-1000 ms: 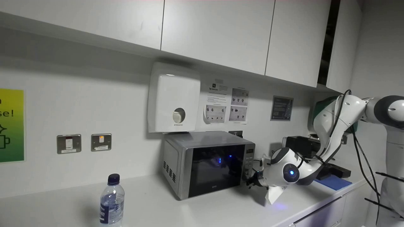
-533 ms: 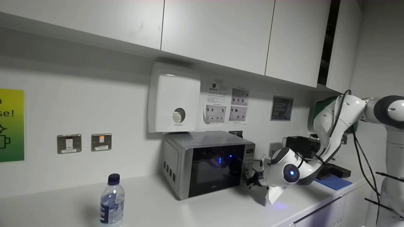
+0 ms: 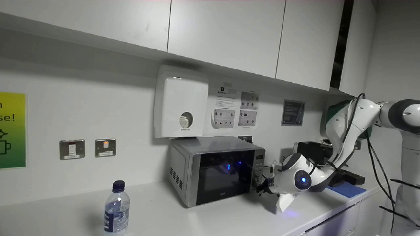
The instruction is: Open the microwave door.
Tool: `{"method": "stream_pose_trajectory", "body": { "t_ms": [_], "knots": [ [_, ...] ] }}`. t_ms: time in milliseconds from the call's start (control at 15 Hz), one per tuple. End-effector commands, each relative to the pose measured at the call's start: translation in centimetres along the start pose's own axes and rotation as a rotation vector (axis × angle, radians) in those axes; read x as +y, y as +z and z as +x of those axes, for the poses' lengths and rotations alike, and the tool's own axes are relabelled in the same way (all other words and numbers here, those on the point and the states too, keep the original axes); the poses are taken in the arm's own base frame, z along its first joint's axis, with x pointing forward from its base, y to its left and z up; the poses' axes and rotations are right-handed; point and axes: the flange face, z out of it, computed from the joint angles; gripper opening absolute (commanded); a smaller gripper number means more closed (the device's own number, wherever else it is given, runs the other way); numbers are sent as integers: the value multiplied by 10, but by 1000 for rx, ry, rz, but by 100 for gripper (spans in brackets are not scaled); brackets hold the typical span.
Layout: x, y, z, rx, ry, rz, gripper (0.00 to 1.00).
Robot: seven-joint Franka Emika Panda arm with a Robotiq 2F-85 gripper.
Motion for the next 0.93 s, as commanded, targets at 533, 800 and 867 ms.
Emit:
{"method": "stream_pose_trajectory", "body": {
  "t_ms": [533,800,867],
  "knots": [
    [35,30,36,75,17,-77,0],
    [38,37,41,83,18,-80,0],
    [38,39,42,86,16,-80,0]
  ]
}}
